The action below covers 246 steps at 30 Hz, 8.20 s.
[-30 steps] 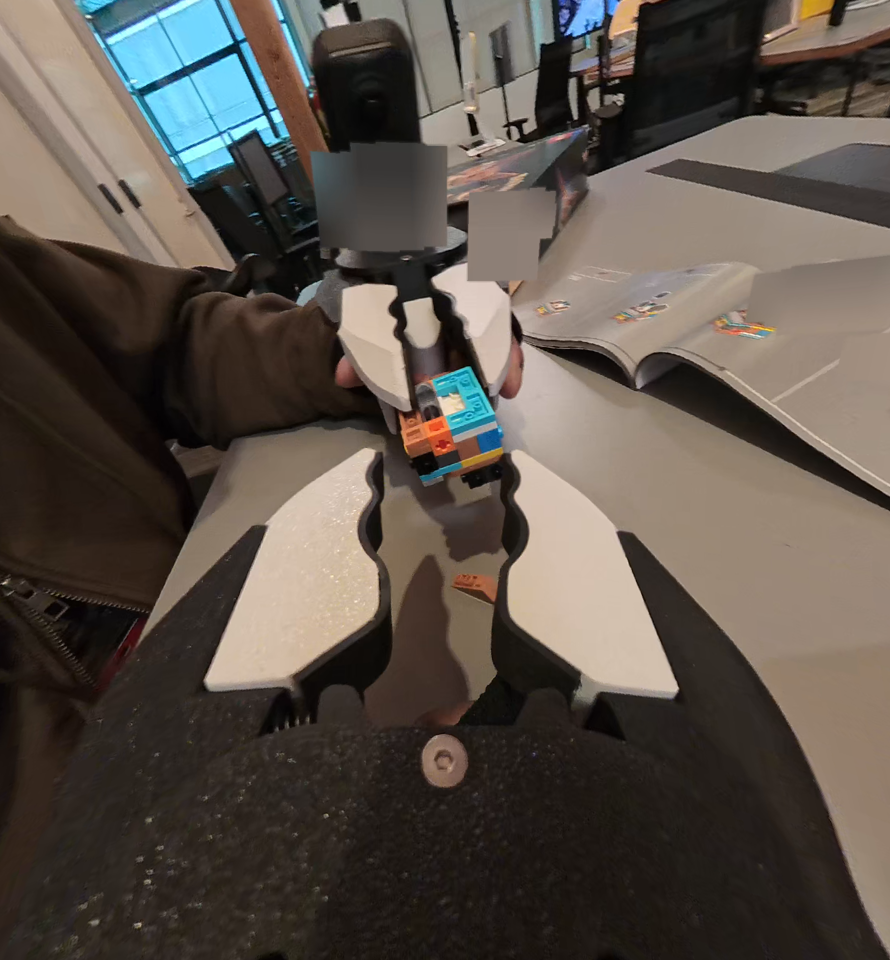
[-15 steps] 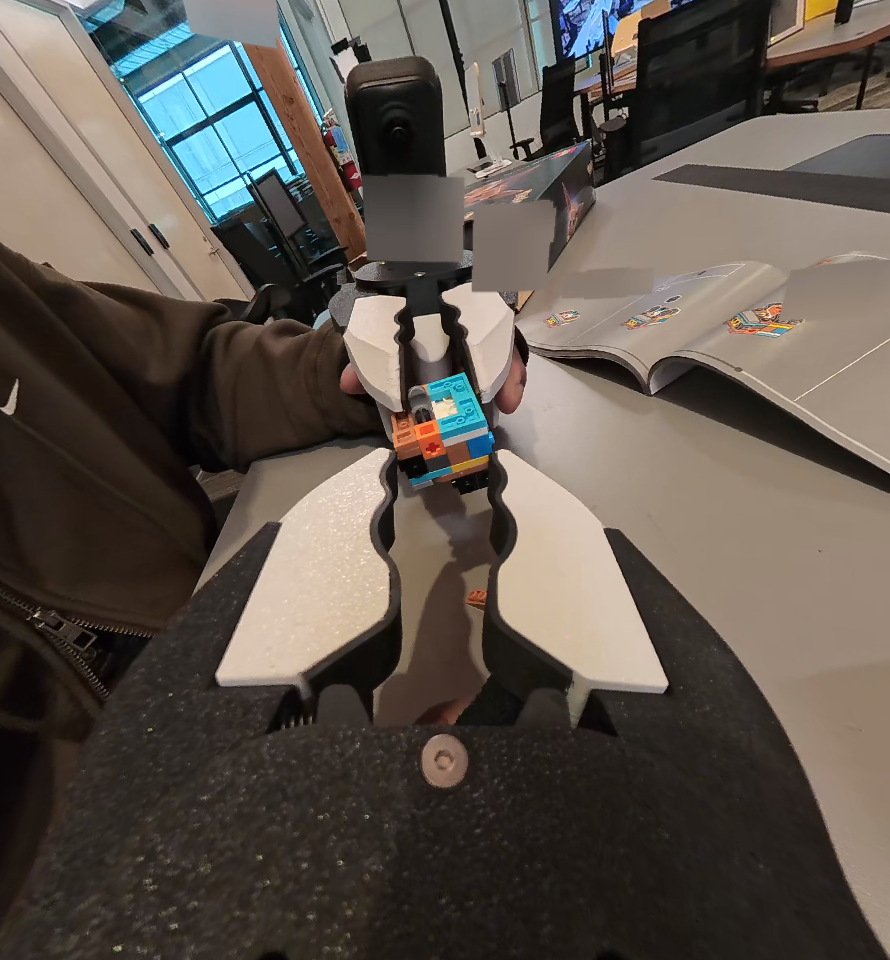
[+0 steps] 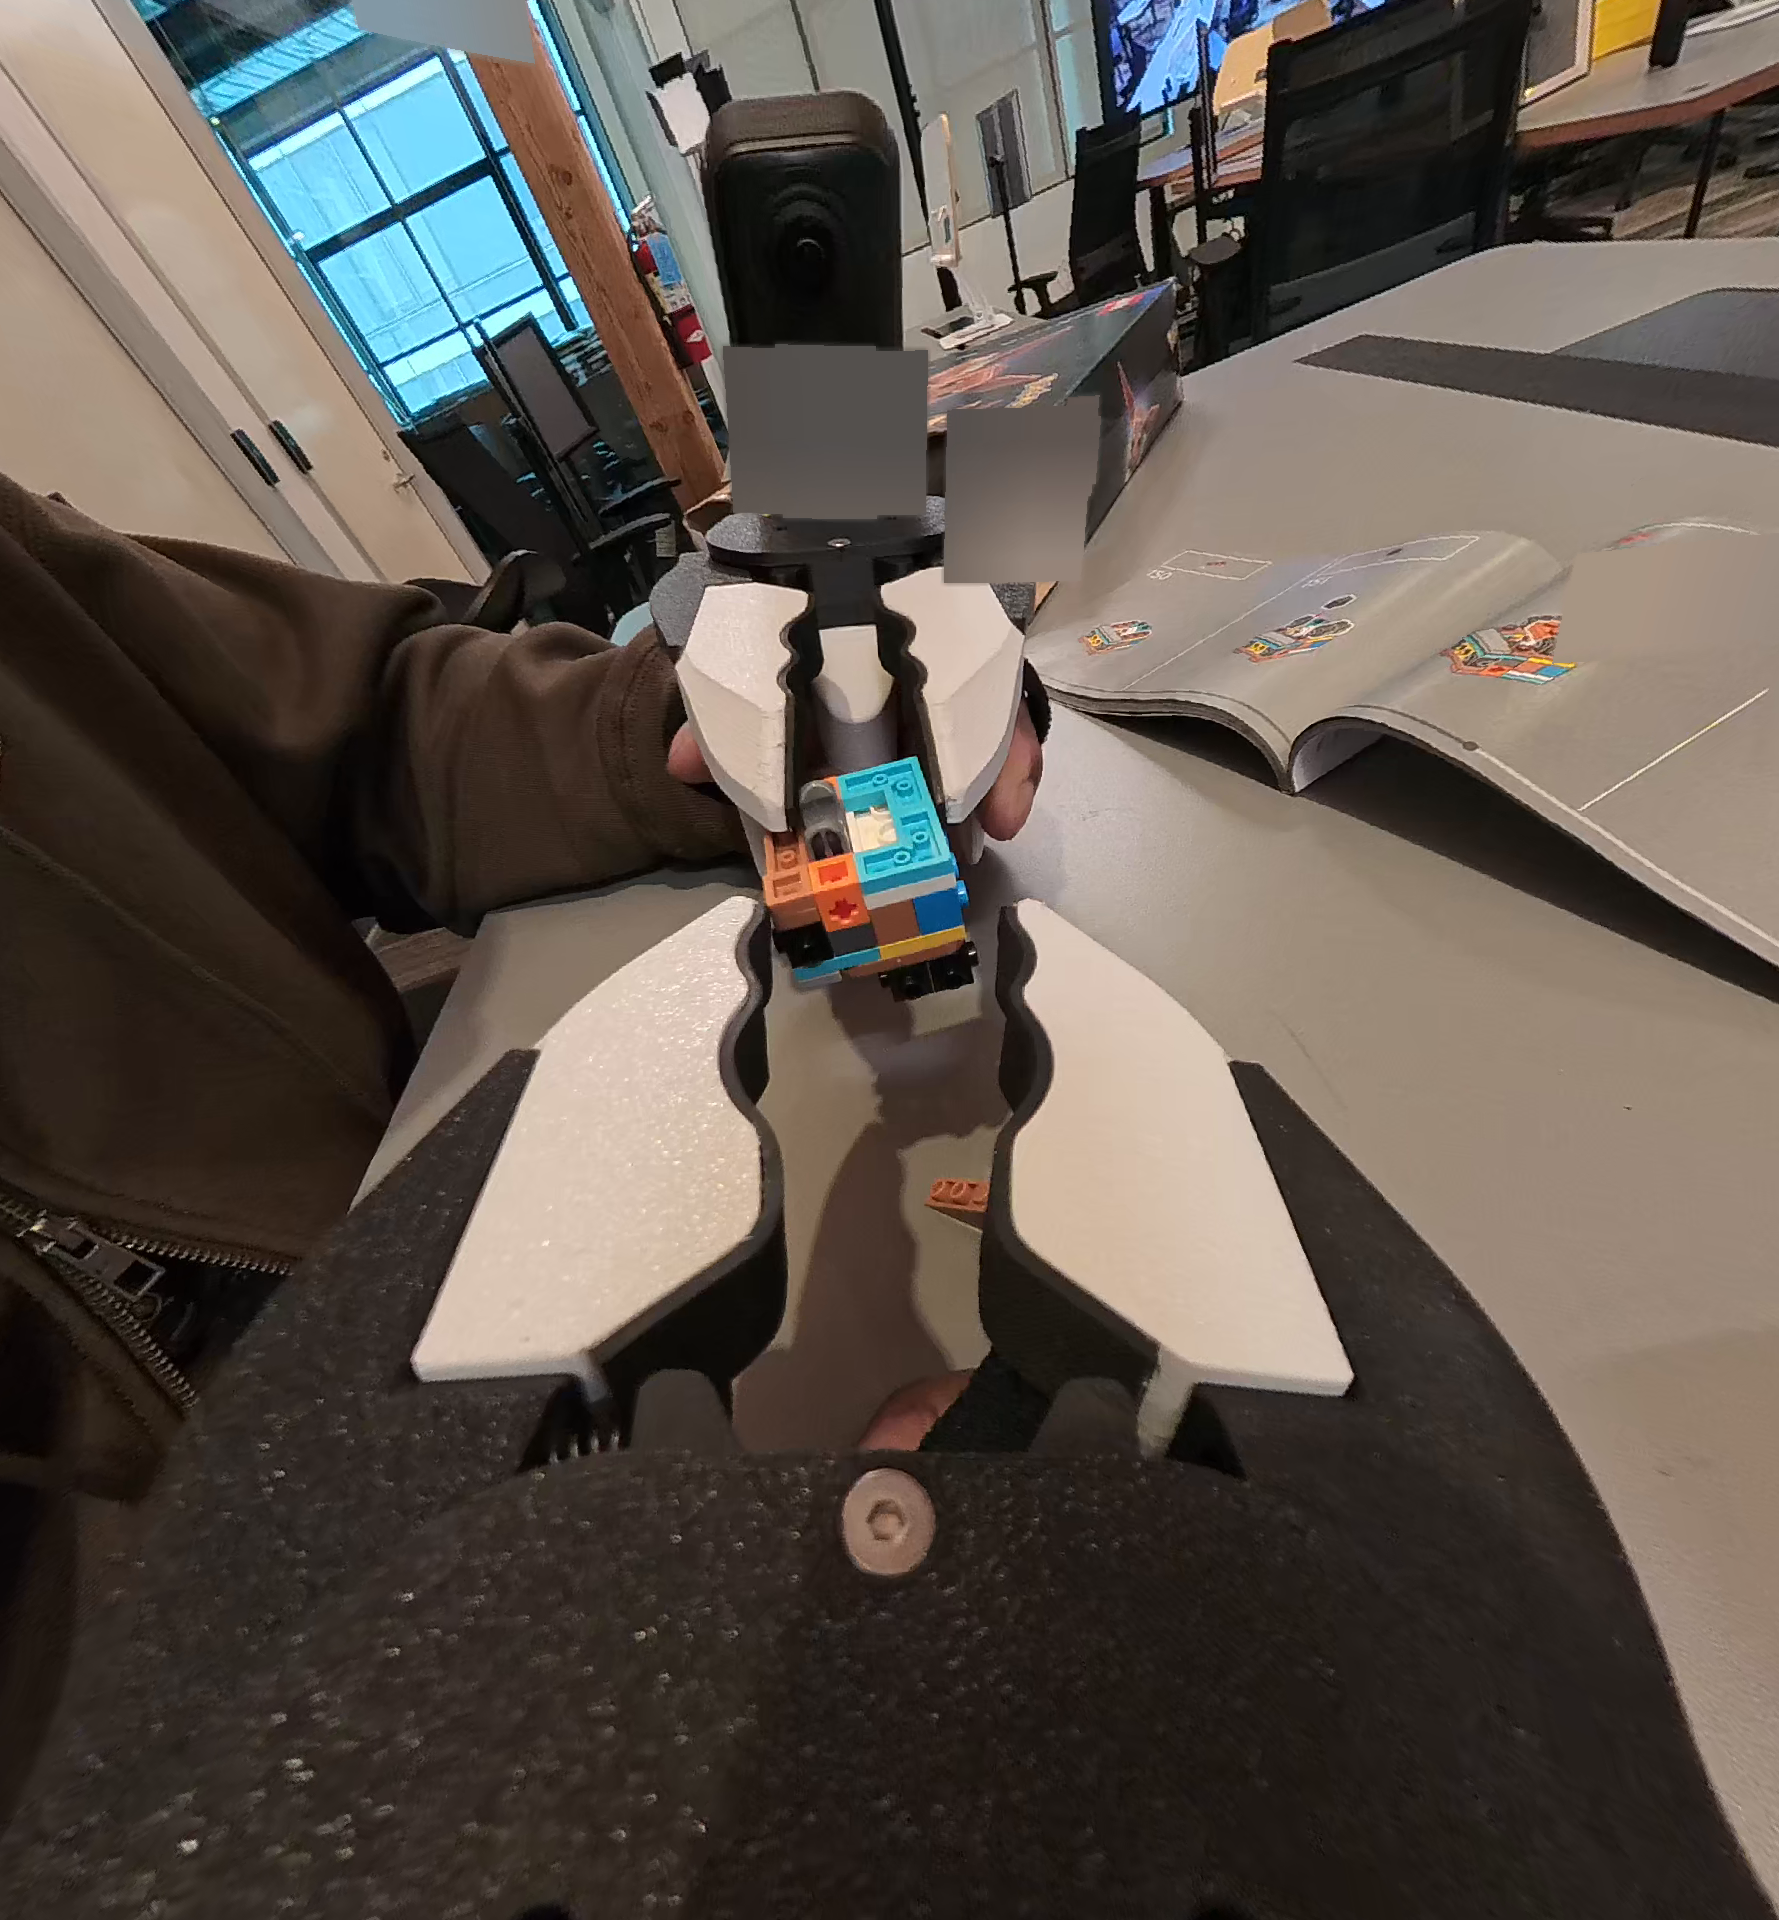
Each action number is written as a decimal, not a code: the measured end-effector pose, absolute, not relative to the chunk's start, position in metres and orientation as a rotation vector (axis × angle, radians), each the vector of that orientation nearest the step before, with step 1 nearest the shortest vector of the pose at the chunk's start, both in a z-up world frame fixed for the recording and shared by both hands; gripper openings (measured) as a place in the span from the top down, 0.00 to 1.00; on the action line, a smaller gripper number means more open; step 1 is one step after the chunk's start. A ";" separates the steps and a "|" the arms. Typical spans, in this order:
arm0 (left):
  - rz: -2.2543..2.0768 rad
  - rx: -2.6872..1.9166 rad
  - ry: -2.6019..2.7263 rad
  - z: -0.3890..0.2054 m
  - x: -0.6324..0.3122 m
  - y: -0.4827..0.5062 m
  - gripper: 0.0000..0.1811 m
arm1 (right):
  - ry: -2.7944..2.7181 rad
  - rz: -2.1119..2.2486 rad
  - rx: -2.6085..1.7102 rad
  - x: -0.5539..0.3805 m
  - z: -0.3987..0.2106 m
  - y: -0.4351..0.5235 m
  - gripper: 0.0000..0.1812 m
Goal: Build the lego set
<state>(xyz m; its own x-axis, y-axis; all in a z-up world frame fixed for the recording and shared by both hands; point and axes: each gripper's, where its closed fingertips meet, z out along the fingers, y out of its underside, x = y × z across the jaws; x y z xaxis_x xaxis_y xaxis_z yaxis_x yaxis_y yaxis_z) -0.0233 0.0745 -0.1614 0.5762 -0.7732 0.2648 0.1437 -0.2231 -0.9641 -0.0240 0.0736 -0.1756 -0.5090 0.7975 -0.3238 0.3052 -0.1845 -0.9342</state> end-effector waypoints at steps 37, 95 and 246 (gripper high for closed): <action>-0.908 -1.595 0.589 -0.165 -0.017 0.072 0.78 | -1.558 1.860 -1.223 -0.021 -0.157 0.077 0.80; -0.780 -1.506 0.536 -0.153 -0.025 0.079 0.78 | -1.481 1.713 -1.160 -0.021 -0.145 0.087 0.81; -0.368 -2.050 0.981 -0.248 -0.042 0.055 0.77 | -2.114 0.895 -1.346 -0.015 -0.245 0.086 0.86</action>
